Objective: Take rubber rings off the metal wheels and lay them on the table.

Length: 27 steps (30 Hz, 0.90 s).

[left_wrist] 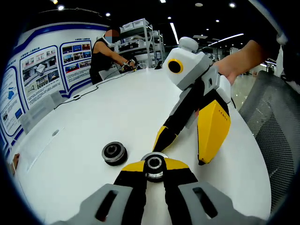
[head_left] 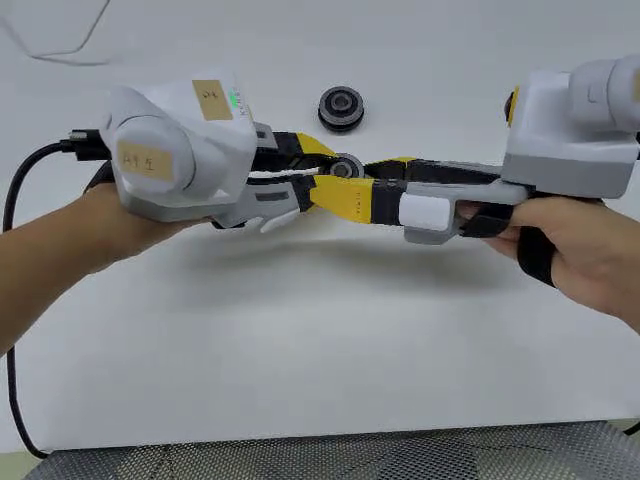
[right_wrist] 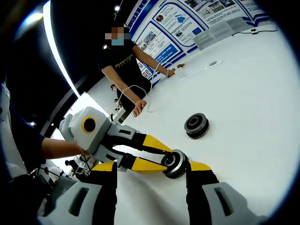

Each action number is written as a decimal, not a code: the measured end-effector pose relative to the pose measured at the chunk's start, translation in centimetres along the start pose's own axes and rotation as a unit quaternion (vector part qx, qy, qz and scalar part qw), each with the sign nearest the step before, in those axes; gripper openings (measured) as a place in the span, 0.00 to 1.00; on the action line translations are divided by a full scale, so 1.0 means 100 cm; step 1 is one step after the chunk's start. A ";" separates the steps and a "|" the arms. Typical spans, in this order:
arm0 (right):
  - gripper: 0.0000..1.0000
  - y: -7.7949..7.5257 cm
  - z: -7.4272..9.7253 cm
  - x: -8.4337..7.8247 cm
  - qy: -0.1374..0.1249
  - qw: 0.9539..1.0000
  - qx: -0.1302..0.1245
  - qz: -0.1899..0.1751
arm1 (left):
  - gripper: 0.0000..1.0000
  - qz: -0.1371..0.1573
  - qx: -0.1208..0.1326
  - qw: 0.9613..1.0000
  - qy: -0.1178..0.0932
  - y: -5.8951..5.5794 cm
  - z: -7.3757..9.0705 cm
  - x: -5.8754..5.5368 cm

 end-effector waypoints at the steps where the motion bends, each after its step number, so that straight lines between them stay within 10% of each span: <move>1: 0.60 0.000 0.001 0.000 -0.001 1.000 0.000 -0.004 | 0.14 -0.001 0.000 1.000 0.000 0.000 0.000 0.000; 27: 0.55 -0.001 0.004 0.000 -0.030 0.997 -0.006 -0.077 | 0.14 -0.003 -0.001 1.000 0.004 -0.001 0.000 0.000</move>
Point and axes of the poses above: the centre of the closed fingertips' face, and the gripper's own axes: z roughly backward along the fingers, y roughly to its left, x roughly out of its top, the point moved 2 cm from there along z, roughly backward along the fingers, and after that the axes turned 11 degrees about -y, right-handed, at the moved point
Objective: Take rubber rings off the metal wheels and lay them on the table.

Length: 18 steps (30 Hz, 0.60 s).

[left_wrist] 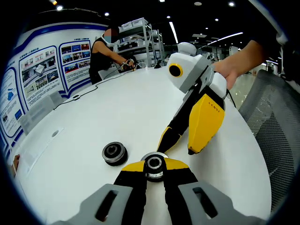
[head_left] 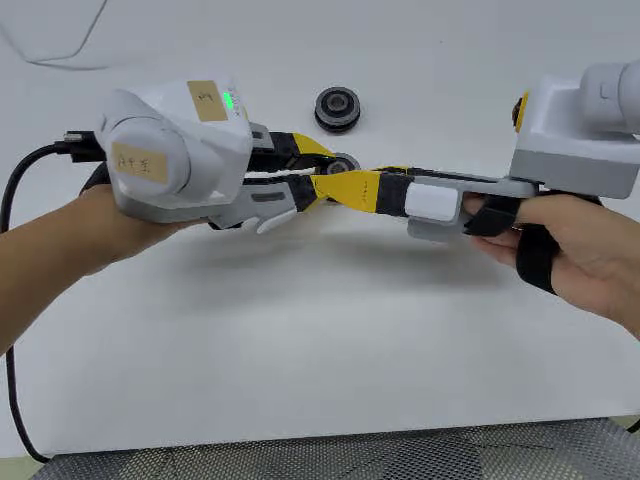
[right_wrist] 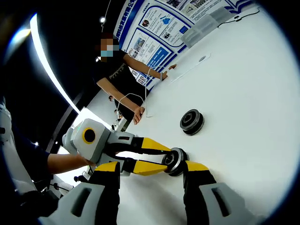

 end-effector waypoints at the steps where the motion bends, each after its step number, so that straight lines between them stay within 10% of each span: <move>1: 0.55 0.000 -0.001 0.001 -0.004 1.000 -0.001 0.000 | 0.14 0.000 0.000 1.000 0.000 0.000 0.000 0.000; 18: 0.47 -0.004 0.000 0.005 -0.010 1.000 -0.009 -0.005 | 0.14 -0.002 0.000 1.000 0.001 0.001 0.000 0.000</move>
Point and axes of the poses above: the centre of the closed fingertips' face, and the gripper's own axes: z roughly backward along the fingers, y roughly to its left, x roughly out of its top, the point moved 2 cm from there along z, roughly backward along the fingers, and after that the axes turned 11 degrees about -y, right-handed, at the moved point
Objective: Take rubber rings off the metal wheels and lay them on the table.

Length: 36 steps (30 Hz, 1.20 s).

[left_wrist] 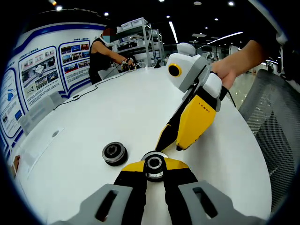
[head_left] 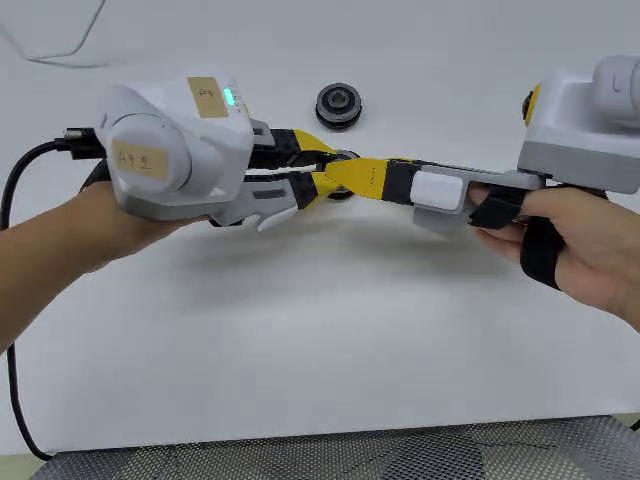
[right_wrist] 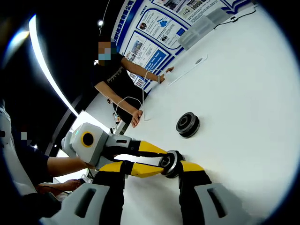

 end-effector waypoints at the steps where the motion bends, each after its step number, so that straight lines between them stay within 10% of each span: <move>1: 0.46 -0.001 0.000 0.000 0.001 1.000 -0.002 0.002 | 0.14 0.000 0.000 1.000 0.000 0.000 0.000 0.000; 36: 0.04 -0.034 -0.001 0.004 0.017 0.996 -0.082 0.040 | 0.14 -0.002 -0.001 1.000 -0.001 0.001 0.000 0.000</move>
Point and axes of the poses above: the centre of the closed fingertips' face, and the gripper's own axes: z roughly backward along the fingers, y roughly to its left, x roughly out of its top, the point moved 2 cm from there along z, roughly backward along the fingers, and after that the axes turned 11 degrees about -y, right-handed, at the moved point
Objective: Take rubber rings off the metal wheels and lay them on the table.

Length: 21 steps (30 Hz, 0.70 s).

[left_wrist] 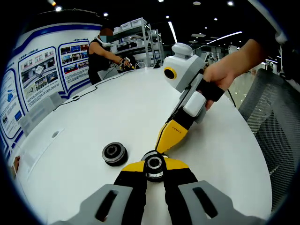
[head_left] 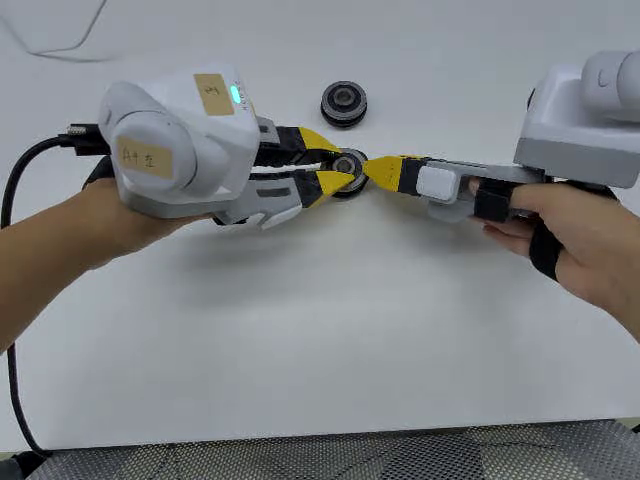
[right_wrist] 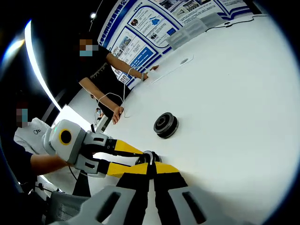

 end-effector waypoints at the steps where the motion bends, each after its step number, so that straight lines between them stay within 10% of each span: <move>1: 0.04 0.000 0.000 0.000 0.002 1.000 -0.001 0.003 | 0.14 0.000 0.000 1.000 0.000 0.000 0.000 0.000; 21: 0.01 0.006 0.002 0.001 0.031 0.995 -0.030 0.087 | 0.13 -0.005 0.001 1.000 0.000 -0.001 0.000 0.000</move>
Point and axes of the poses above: the centre of the closed fingertips' face, and the gripper's own axes: z roughly backward along the fingers, y roughly to its left, x roughly out of its top, the point moved 2 cm from there along z, roughly backward along the fingers, and after that the axes turned 11 degrees about -y, right-handed, at the moved point
